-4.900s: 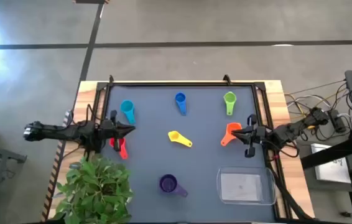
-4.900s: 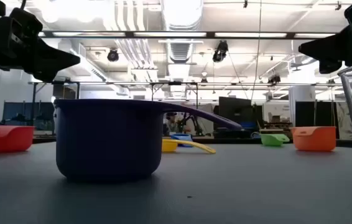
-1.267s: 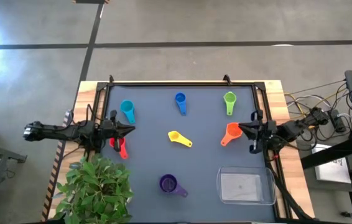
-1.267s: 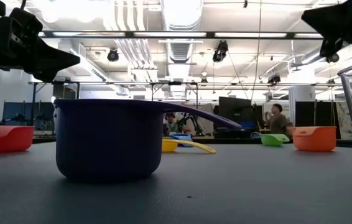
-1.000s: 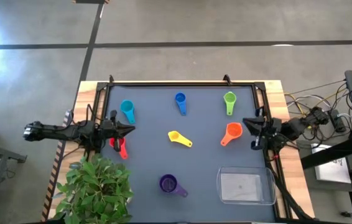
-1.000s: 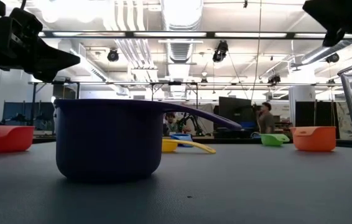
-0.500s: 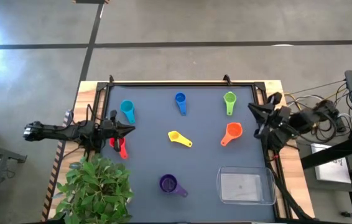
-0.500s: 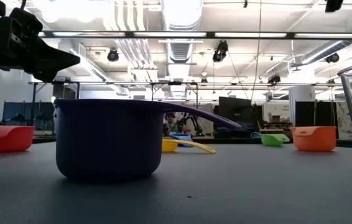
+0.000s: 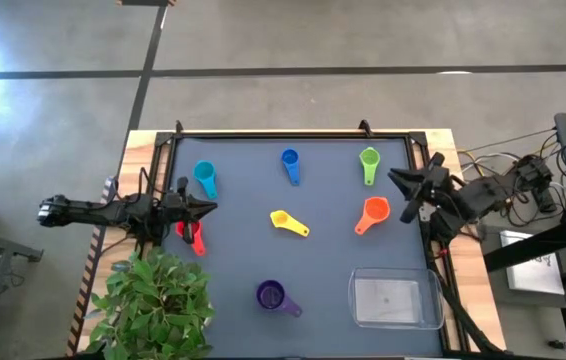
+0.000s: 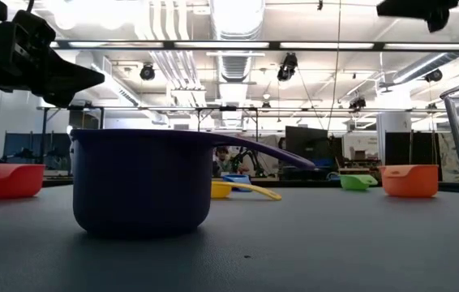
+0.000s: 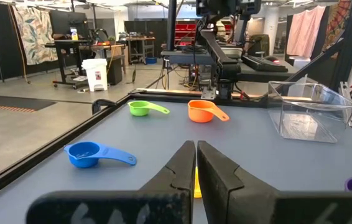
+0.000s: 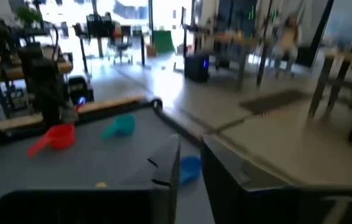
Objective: Nest measuring cups in basket
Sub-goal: Stack the orange measuring cup on top of the purple measuring cup
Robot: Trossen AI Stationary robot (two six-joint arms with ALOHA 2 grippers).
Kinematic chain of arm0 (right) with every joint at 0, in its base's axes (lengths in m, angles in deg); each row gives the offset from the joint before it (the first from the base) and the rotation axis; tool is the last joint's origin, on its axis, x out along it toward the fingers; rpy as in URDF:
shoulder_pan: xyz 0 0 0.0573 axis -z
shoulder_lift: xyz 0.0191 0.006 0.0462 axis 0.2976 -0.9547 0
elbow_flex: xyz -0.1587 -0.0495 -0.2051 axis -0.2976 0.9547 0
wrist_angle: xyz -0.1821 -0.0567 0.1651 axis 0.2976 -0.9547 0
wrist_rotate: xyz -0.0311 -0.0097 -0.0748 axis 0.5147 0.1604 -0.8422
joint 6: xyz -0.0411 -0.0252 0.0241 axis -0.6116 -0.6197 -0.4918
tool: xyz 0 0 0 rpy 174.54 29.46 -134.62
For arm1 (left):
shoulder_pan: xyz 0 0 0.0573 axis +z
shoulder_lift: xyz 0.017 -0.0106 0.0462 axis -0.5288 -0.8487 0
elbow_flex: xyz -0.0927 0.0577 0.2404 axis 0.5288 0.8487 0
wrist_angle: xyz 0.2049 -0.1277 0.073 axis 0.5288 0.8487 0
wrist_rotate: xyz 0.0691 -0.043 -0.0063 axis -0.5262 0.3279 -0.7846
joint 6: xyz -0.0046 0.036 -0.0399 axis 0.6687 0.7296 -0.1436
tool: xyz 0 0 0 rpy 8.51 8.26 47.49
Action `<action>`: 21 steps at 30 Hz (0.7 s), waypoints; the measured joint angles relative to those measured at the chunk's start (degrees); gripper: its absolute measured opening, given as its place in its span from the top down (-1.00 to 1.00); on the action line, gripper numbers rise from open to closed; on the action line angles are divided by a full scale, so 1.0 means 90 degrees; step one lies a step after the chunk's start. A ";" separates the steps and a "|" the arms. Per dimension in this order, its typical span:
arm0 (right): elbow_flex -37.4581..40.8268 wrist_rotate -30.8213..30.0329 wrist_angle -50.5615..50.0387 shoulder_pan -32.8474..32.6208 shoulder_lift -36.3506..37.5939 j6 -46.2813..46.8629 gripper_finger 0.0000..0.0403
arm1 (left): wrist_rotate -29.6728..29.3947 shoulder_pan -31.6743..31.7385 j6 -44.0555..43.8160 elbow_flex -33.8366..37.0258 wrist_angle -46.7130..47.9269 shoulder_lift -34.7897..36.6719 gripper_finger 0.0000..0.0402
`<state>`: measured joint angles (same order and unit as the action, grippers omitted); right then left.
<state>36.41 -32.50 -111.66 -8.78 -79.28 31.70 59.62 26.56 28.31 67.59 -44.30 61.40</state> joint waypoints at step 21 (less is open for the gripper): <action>-0.0521 0.1029 -0.3537 0.0608 -0.1417 0.4142 -0.09 | 0.0000 -0.0002 0.0002 0.0000 0.0000 0.0000 1.00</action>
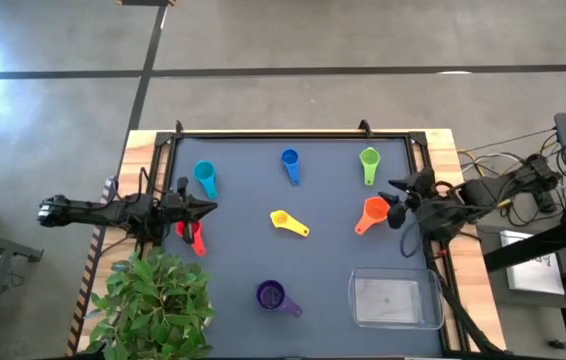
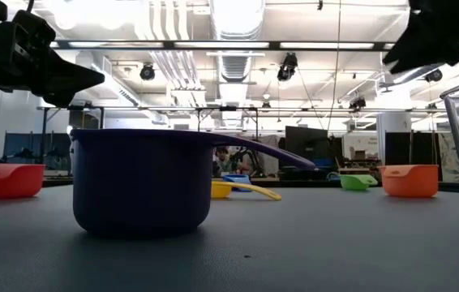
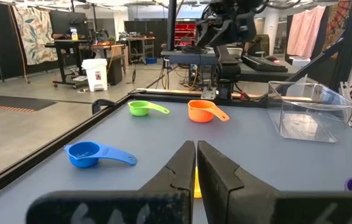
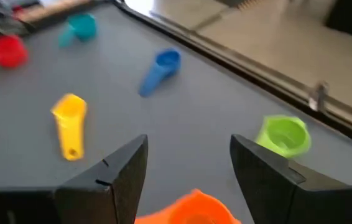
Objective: Nest measuring cups in basket
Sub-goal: Stack the orange measuring cup on top of the purple measuring cup
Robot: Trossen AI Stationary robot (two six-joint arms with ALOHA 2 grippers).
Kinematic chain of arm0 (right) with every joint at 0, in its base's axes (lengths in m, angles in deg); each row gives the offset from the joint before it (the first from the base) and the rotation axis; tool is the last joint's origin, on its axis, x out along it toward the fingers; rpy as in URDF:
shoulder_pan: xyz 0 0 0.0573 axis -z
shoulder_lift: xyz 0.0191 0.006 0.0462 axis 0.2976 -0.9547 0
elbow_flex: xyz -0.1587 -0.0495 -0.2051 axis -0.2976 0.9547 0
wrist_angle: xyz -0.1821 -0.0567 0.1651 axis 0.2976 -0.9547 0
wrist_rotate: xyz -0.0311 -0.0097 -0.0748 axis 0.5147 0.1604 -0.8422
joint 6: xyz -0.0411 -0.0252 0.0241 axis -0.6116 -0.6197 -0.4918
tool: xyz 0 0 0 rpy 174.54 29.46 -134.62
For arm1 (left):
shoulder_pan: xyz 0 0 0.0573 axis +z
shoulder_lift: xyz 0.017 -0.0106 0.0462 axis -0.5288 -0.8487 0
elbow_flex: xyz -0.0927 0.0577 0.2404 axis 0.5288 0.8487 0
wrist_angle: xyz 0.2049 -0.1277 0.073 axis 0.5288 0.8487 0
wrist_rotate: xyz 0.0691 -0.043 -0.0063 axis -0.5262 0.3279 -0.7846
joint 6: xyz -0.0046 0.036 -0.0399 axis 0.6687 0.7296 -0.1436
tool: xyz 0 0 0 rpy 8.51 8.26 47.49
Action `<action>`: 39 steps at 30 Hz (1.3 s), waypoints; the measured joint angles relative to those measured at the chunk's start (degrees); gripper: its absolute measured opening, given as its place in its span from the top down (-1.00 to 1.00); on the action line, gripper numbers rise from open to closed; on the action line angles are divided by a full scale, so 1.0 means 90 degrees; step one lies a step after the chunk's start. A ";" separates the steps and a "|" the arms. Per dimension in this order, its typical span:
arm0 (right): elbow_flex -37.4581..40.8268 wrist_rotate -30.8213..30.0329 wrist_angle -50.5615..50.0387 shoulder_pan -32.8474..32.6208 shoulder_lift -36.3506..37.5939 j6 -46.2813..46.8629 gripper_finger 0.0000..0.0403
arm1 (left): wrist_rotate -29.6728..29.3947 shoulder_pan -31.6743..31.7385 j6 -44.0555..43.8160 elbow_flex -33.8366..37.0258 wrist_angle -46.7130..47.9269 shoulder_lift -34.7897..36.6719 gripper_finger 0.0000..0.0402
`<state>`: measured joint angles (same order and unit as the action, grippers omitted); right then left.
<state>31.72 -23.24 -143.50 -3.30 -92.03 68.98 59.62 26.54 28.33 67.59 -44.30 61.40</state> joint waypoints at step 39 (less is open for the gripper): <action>-0.0061 0.4294 0.0233 0.4732 -0.2240 -0.3761 -0.09 | 0.0001 0.0000 -0.0001 -0.0001 0.0000 0.0000 1.00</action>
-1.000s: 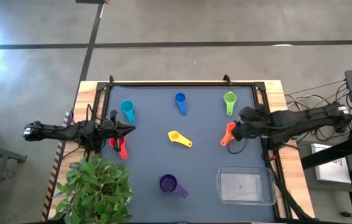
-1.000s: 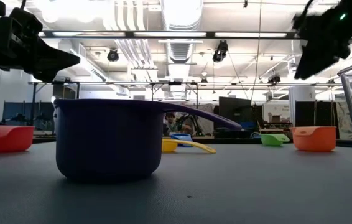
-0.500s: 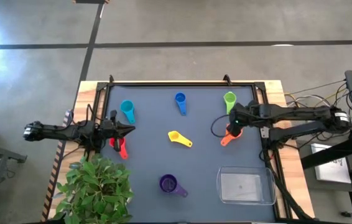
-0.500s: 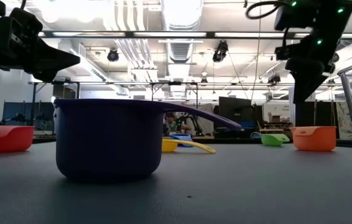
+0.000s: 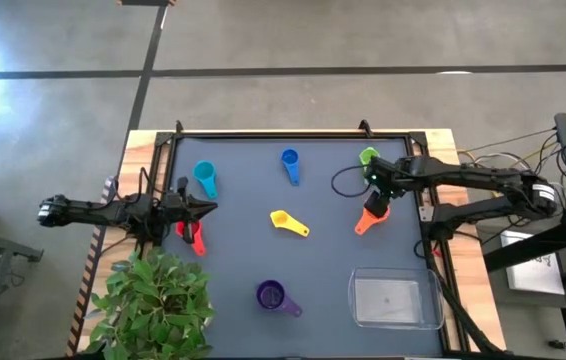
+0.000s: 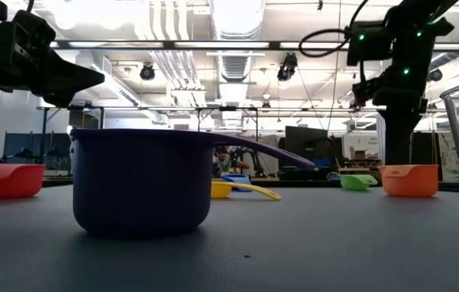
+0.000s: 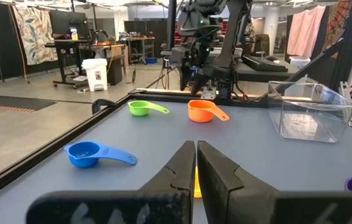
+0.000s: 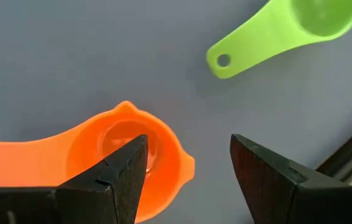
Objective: Nest measuring cups in basket
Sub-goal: Stack the orange measuring cup on top of the purple measuring cup
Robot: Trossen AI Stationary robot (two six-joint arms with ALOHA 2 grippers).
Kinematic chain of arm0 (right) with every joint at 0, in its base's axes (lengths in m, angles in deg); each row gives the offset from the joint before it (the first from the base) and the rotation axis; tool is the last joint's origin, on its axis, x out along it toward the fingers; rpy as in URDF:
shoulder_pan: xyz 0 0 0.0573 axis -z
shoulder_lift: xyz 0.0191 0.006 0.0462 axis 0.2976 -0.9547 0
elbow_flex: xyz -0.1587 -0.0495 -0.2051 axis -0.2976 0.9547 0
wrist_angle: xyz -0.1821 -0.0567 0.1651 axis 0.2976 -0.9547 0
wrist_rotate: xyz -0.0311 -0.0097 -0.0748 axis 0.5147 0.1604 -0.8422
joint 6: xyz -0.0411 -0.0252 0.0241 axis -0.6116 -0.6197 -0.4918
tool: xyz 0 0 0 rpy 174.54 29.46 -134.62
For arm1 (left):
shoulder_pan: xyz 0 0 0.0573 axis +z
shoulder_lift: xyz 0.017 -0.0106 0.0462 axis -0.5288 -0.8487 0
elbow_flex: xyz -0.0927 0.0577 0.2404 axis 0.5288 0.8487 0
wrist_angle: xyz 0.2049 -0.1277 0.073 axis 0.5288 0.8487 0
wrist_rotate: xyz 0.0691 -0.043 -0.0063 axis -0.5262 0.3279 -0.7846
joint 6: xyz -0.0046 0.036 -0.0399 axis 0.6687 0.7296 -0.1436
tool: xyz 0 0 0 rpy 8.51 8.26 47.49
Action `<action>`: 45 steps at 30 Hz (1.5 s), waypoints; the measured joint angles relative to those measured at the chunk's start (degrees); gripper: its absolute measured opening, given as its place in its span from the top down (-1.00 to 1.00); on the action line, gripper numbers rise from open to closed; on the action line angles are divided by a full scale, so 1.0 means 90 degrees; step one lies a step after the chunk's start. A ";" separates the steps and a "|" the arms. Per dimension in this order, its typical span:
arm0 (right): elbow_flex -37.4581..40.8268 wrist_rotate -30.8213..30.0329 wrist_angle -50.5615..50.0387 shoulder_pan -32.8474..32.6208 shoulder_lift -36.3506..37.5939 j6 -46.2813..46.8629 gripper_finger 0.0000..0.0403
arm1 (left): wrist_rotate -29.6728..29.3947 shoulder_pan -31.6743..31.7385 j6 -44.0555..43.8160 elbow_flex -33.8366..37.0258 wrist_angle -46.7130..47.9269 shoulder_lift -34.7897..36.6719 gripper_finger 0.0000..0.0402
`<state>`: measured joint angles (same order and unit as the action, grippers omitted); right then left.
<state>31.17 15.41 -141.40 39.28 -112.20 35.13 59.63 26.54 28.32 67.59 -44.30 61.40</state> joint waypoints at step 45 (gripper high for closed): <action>-0.0414 0.0220 0.0603 -0.0344 -0.0154 -0.0351 0.96 | -0.0002 0.0002 0.0001 0.0001 0.0000 0.0000 1.00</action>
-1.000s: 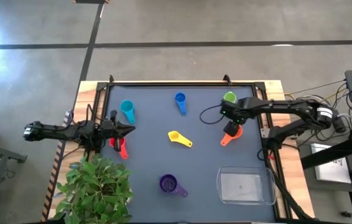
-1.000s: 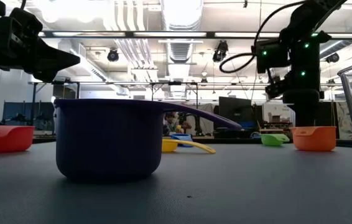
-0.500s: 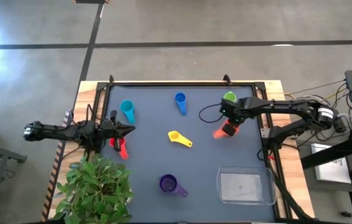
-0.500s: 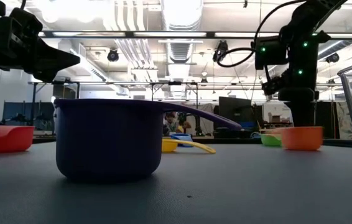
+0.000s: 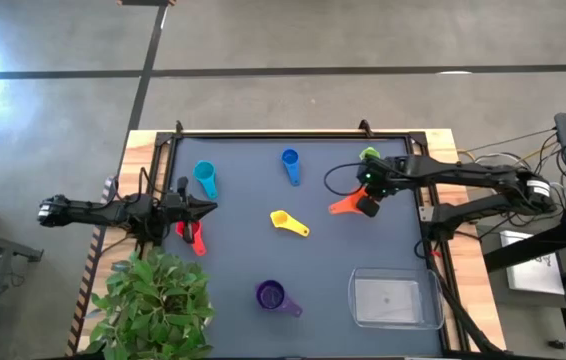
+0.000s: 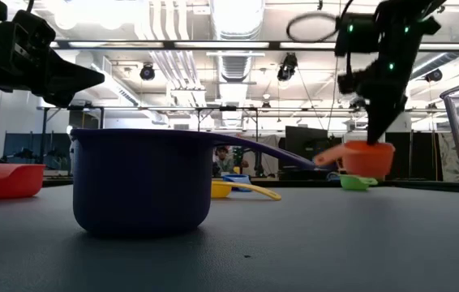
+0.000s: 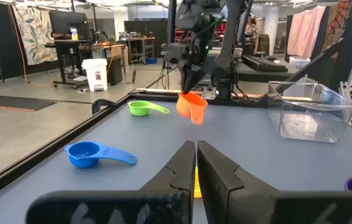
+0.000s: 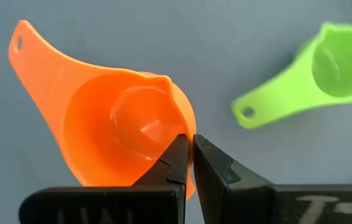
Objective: Nest measuring cups in basket
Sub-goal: Stack the orange measuring cup on top of the purple measuring cup
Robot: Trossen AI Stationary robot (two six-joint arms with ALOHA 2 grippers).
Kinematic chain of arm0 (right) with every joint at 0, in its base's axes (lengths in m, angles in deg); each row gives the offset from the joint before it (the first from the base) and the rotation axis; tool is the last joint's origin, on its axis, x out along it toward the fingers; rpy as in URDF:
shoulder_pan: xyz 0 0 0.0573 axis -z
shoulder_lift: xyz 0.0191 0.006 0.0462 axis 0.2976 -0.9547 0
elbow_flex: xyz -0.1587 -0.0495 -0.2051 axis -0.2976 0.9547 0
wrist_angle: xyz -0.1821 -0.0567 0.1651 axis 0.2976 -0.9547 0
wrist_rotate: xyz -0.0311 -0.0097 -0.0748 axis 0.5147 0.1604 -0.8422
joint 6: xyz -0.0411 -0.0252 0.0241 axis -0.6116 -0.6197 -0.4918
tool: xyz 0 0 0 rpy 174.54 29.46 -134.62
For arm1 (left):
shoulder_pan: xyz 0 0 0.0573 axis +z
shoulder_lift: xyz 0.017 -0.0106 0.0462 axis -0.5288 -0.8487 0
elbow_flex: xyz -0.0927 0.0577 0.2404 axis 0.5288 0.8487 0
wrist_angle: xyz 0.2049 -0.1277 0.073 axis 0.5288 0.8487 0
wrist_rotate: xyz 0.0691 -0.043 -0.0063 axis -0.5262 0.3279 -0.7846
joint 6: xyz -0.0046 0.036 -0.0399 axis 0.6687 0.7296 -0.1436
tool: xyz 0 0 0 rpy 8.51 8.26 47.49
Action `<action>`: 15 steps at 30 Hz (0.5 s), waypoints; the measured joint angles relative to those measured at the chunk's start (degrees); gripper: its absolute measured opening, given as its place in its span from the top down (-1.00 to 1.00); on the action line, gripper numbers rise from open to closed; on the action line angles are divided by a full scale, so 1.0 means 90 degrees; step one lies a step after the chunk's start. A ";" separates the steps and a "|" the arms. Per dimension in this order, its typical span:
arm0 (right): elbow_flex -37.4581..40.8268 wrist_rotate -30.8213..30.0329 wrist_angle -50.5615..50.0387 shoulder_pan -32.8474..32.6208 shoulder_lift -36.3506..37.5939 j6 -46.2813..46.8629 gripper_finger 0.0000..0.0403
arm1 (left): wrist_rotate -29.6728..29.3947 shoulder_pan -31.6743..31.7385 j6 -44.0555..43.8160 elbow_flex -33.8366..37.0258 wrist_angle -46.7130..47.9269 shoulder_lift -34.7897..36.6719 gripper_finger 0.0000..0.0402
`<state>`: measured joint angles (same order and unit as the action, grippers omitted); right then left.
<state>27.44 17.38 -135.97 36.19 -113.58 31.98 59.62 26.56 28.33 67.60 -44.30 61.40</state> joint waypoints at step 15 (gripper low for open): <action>-0.1032 0.0594 0.1776 -0.1961 0.0003 -0.0312 0.96 | 0.0001 -0.0002 -0.0002 -0.0002 0.0000 0.0000 1.00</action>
<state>18.16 22.73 -119.99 18.54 -113.55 29.16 59.62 26.55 28.31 67.57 -44.30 61.41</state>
